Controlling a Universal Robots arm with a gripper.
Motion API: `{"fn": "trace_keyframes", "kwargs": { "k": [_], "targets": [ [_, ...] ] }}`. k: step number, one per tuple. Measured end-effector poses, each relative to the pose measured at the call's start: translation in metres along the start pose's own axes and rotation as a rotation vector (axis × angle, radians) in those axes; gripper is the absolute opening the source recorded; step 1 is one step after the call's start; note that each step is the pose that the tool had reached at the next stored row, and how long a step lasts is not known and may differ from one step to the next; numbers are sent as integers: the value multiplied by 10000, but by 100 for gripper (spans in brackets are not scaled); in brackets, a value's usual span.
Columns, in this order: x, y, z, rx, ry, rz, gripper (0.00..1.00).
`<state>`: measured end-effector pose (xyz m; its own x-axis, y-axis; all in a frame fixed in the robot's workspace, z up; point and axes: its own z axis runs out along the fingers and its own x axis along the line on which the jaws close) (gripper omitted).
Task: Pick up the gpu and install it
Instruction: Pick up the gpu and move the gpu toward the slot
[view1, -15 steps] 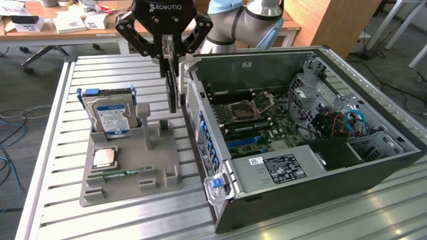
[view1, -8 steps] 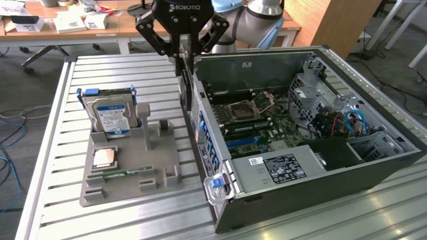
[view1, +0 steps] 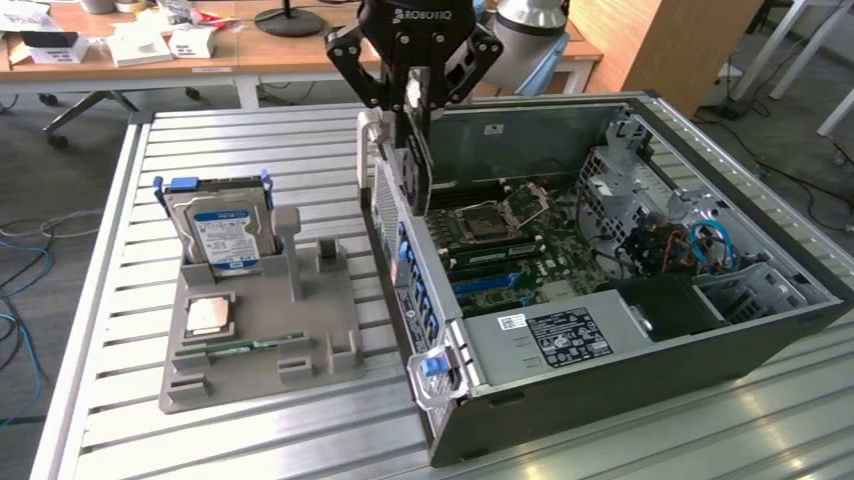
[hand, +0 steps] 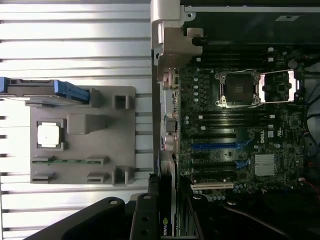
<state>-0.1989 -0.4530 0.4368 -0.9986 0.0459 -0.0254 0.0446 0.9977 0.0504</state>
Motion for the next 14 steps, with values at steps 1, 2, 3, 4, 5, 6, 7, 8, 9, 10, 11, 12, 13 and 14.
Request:
{"fn": "trace_keyframes", "kwargs": {
  "k": [1,2,3,4,5,6,7,8,9,10,11,12,13,14],
  "targets": [
    [-50,2,1,-3,0,-1,27],
    [-96,4,4,-8,-1,-2,27],
    [-140,6,5,-11,-1,-1,27],
    [-185,8,5,-13,0,0,27],
    [-230,10,7,-18,0,-1,27],
    [-274,12,8,-21,-1,-2,27],
    [-319,14,9,-24,1,-1,27],
    [-363,16,10,-29,1,1,27],
    [-413,18,12,-34,1,0,27],
    [-458,20,13,-40,1,-1,27],
    [-502,22,15,-44,0,0,27],
    [-547,24,16,-48,0,2,27],
    [-593,26,17,-51,1,0,27],
    [-638,28,18,-55,1,-1,27]
  ]
}}
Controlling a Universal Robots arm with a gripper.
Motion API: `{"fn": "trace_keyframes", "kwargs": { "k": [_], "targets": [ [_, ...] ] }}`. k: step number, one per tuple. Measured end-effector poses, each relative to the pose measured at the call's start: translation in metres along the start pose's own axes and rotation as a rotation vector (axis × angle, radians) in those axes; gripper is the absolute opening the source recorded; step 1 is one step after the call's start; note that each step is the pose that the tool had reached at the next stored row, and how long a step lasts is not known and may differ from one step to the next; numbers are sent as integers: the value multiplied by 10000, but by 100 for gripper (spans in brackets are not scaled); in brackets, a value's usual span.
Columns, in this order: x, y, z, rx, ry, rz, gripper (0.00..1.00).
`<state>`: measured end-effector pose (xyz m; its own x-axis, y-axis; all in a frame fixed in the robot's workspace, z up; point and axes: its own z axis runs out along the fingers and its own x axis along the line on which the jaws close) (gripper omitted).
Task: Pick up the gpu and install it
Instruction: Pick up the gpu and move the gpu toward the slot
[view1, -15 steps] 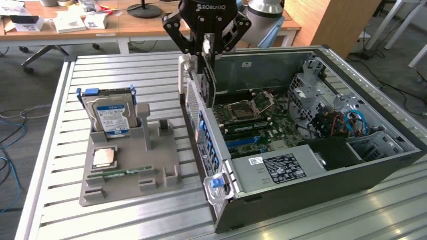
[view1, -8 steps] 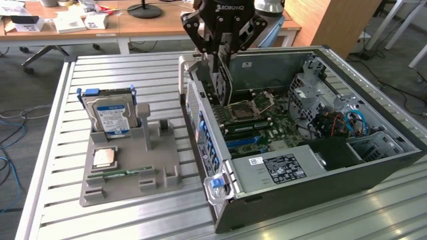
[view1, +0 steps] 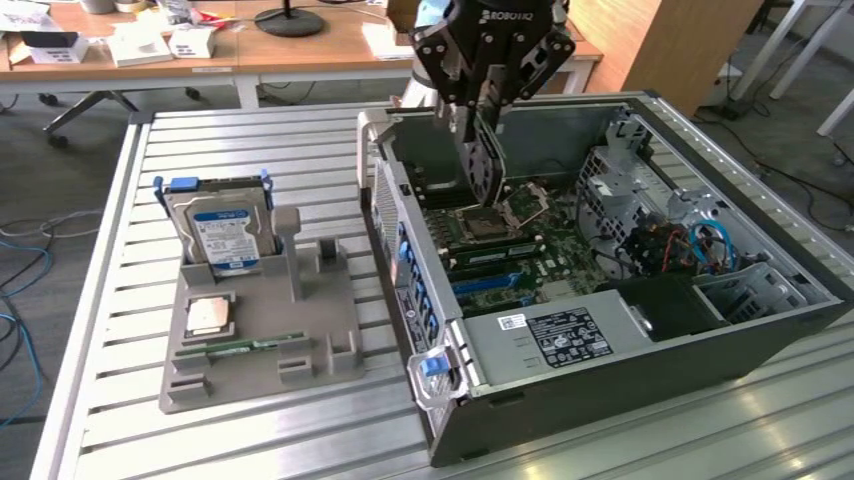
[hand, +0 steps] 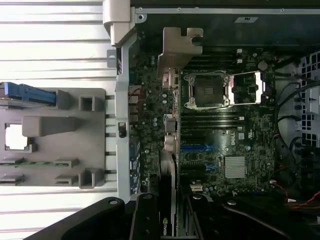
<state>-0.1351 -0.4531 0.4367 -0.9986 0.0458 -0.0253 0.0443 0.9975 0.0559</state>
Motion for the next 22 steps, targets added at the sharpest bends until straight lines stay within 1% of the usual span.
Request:
{"fn": "trace_keyframes", "kwargs": {
  "k": [5,22],
  "targets": [
    [-213,10,5,-13,1,1,27],
    [-983,44,27,-93,5,4,27]
  ]
}}
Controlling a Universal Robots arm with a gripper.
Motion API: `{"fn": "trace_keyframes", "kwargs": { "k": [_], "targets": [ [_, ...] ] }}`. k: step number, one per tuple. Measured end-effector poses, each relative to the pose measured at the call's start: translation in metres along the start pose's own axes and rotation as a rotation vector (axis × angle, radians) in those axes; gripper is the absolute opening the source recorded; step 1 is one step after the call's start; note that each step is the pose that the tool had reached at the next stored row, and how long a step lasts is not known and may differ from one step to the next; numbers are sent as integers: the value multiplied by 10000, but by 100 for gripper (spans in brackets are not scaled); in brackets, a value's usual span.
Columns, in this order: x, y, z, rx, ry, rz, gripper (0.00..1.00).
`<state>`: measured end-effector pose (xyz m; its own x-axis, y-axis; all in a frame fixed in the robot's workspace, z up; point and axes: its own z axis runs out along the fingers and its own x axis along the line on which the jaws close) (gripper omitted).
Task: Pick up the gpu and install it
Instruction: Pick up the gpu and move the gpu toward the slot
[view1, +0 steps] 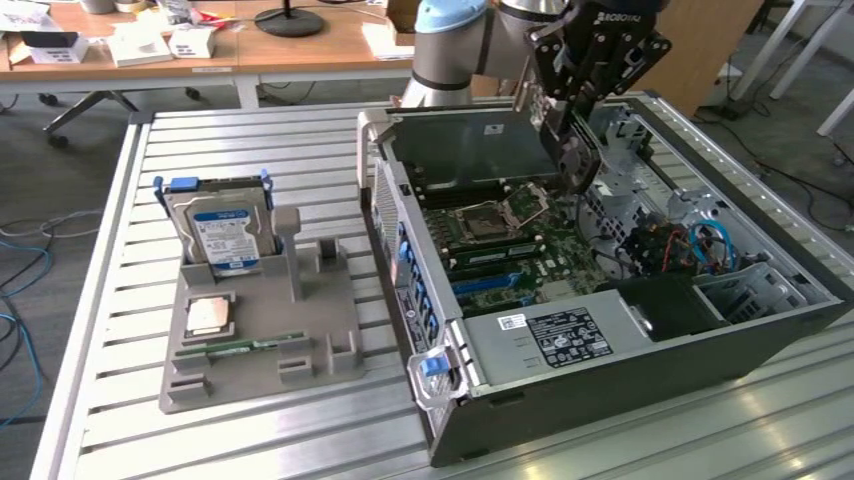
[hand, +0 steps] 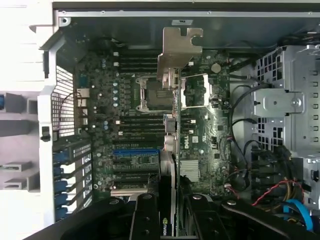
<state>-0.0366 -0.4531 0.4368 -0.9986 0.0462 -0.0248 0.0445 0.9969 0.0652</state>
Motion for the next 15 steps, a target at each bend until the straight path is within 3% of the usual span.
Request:
{"fn": "trace_keyframes", "kwargs": {
  "k": [15],
  "targets": [
    [-679,30,19,-56,2,0,27]
  ]
}}
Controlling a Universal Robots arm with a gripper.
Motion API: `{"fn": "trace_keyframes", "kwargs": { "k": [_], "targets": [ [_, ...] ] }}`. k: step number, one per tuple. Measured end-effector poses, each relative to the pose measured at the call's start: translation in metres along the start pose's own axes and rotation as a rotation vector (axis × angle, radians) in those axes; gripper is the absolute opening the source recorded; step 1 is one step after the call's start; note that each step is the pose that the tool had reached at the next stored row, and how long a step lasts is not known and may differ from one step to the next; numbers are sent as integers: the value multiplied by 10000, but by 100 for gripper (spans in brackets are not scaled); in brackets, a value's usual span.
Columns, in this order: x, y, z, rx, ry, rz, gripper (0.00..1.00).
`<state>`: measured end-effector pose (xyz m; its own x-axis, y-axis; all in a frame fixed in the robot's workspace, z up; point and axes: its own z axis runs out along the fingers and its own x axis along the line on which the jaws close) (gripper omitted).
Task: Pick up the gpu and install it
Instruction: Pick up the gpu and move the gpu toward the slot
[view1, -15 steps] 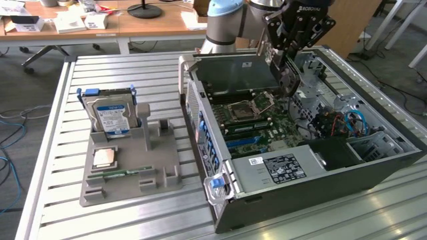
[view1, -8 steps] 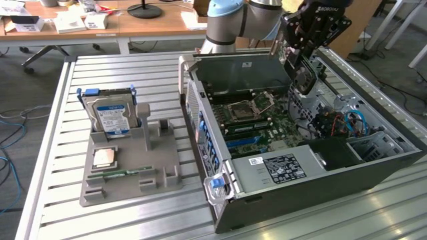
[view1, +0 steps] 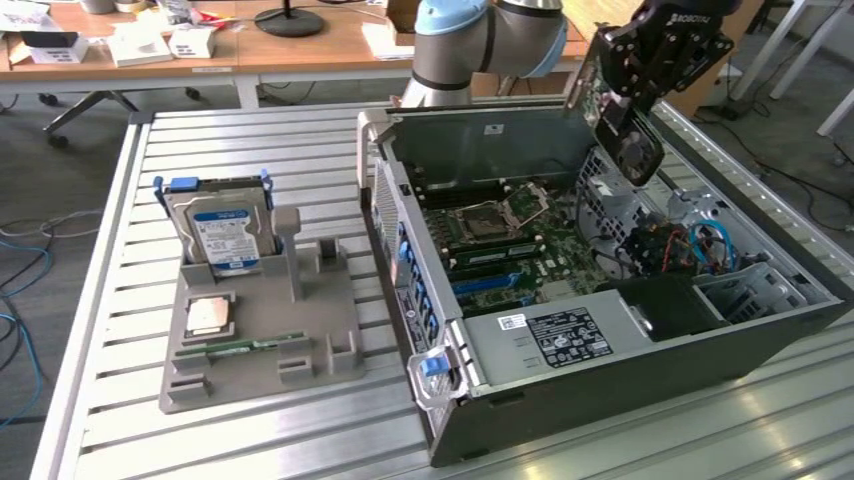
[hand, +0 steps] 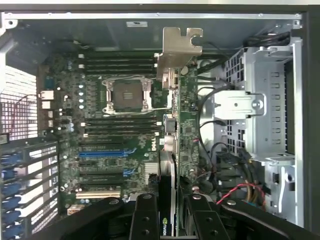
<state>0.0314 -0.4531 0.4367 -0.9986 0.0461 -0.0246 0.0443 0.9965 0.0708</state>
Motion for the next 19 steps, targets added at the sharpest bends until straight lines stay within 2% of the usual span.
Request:
{"fn": "trace_keyframes", "kwargs": {
  "k": [3,7,16,19],
  "targets": [
    [-105,6,3,-5,1,-3,27],
    [-106,4,14,-3,1,-1,27],
    [-121,-7,178,-3,1,-1,27],
    [-123,-8,196,-5,1,0,27]
  ]
}}
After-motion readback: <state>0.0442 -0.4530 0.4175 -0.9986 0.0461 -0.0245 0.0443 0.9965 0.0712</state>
